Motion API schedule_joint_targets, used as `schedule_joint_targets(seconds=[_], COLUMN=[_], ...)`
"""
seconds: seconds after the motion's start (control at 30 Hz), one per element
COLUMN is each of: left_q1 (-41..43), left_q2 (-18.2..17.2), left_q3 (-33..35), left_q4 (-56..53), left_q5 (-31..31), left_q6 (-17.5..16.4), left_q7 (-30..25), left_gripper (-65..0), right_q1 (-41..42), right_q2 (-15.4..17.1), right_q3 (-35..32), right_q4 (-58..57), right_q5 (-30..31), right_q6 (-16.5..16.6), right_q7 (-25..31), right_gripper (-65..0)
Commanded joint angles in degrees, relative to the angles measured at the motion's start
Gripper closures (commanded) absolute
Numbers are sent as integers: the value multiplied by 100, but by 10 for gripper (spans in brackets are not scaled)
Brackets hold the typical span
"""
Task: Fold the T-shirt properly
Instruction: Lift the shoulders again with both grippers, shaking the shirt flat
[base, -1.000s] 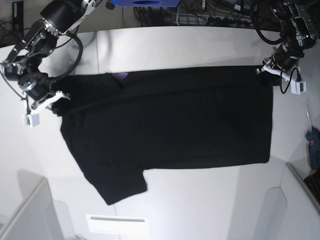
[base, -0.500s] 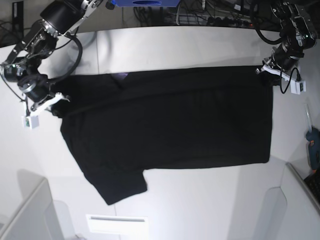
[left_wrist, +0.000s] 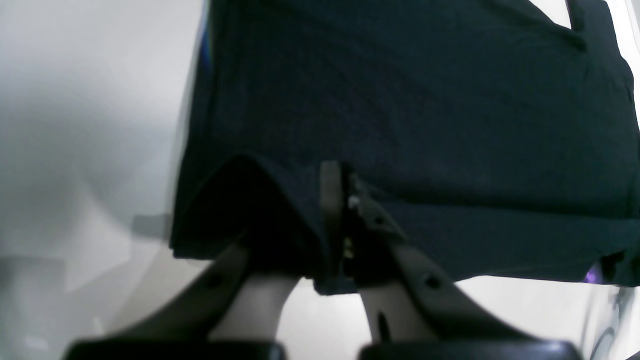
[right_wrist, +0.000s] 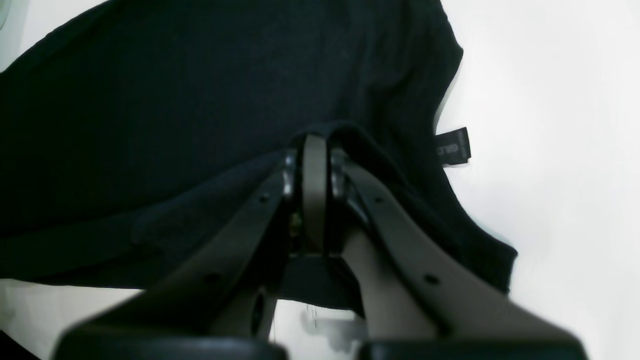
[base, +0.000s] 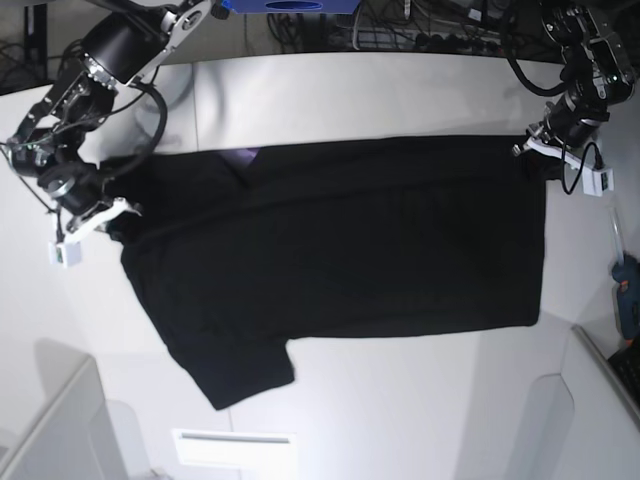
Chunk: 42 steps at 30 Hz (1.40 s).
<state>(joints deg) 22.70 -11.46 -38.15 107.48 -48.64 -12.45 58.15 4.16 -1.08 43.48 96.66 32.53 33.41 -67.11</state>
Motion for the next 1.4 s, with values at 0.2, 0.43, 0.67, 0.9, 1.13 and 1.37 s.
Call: schedule_joint_targets(seconds=[0.2, 0.43, 0.67, 0.9, 1.13, 1.37], left_q1=[-446, -701, -780, -876, -920, -920], left_q2=[-203, -168, -212, -212, -212, -212], left_q3=[198, 224, 400, 523, 523, 488], left_q4=[-150, -159, -300, -695, -687, -678], left_q5=[464, 781, 781, 790, 790, 790], left_q6=[-26, -43, -34, -34, -34, -34], left_q7=[317, 326, 326, 299, 308, 299], left_gripper=[0, 0, 0, 0, 0, -127], right_q1=[283, 177, 195, 195, 195, 195], right_q2=[77, 86, 86, 95, 244, 420], right_q3=[-19, -599, -590, -590, -564, -573], right_q4=[-194, -449, -756, -756, -756, -721], right_q5=[118, 118, 118, 118, 118, 118], right_q6=[-268, -558, -558, -558, -708, -857], right_q7=[289, 896, 984, 984, 984, 984], right_gripper=[0, 0, 0, 0, 0, -258])
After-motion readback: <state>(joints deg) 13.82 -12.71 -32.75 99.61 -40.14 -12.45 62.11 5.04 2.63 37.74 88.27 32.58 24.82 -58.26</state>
